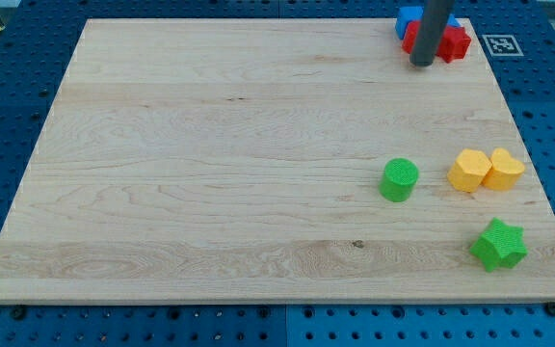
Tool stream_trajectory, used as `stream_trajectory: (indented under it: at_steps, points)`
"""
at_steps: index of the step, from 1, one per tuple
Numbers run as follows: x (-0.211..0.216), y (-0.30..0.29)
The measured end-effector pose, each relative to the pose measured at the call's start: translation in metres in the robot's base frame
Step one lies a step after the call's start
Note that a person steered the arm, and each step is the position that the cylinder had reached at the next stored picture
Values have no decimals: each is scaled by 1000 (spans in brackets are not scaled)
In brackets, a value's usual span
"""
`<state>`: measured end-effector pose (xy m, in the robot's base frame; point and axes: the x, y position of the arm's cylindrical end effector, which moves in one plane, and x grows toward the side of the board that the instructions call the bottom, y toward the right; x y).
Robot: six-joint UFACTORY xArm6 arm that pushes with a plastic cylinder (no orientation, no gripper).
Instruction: Move the green circle slightly towards the left
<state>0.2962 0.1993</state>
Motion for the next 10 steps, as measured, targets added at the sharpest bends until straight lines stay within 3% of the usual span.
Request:
stream_trajectory:
  at_steps: [2,4,5,7,8,10]
  points:
    - [7,0]
    - [62,23]
    - [62,23]
    - [72,112]
    - [93,146]
    - [186,129]
